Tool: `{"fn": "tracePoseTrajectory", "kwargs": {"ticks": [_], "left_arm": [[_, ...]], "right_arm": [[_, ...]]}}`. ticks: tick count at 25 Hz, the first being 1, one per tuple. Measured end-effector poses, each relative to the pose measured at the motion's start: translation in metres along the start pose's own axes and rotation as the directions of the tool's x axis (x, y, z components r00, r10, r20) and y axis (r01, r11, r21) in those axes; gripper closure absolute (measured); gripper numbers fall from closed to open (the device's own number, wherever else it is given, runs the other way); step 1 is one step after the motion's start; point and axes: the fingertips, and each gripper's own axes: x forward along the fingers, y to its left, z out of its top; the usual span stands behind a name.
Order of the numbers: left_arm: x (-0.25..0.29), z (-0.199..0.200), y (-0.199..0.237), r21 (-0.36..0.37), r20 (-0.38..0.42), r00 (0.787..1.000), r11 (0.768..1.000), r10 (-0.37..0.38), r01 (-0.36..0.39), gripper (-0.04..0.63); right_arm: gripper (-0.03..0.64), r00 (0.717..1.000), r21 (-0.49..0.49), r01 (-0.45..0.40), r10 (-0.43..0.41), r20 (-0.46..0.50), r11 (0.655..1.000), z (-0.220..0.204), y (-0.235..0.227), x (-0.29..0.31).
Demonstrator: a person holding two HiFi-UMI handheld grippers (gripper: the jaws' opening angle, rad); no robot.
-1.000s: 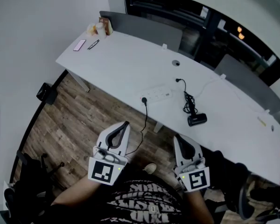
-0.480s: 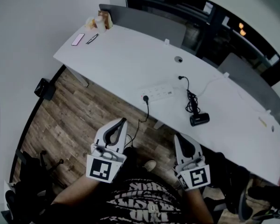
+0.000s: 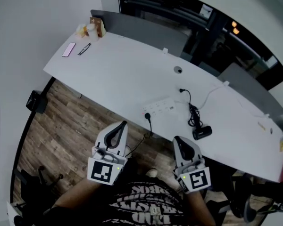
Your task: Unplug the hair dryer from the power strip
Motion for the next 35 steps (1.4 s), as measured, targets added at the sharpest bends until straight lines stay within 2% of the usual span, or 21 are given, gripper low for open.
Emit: {"fn": "tracePoseTrajectory", "kwargs": {"ticks": [6,13,17,23,26,31,35], "left_arm": [[0.039,0.004,0.039,-0.038,0.036,0.997,0.997,-0.072,0.074,0.568],[0.065,-0.005,0.06,-0.076,0.031,0.983,0.98,-0.182,0.184,0.568],[0.076,-0.009,0.059,-0.105,0.03,0.975,0.969,-0.22,0.222,0.568],[0.096,-0.028,0.04,-0.106,-0.007,0.961,0.956,-0.276,0.274,0.568],[0.1,-0.042,0.035,-0.11,-0.041,0.961,0.957,-0.274,0.268,0.568],[0.119,-0.062,0.043,-0.112,-0.108,0.968,0.971,-0.225,0.213,0.568],[0.14,-0.088,0.04,-0.104,-0.17,0.966,0.978,-0.195,0.179,0.568]], "right_arm": [[0.581,0.997,-0.034,0.072,-0.073,-0.022,0.997,0.016,-0.006,0.041],[0.581,0.987,-0.009,0.156,-0.156,-0.024,0.988,0.027,-0.002,0.07],[0.581,0.978,0.008,0.203,-0.202,-0.042,0.979,0.027,-0.007,0.064],[0.581,0.964,0.062,0.26,-0.256,-0.067,0.964,0.012,-0.027,0.056],[0.581,0.963,0.089,0.266,-0.261,-0.069,0.96,0.002,-0.039,0.056],[0.581,0.965,0.128,0.261,-0.259,-0.033,0.957,0.001,-0.073,0.071],[0.581,0.963,0.18,0.267,-0.254,-0.09,0.947,-0.025,-0.11,0.098]]}}
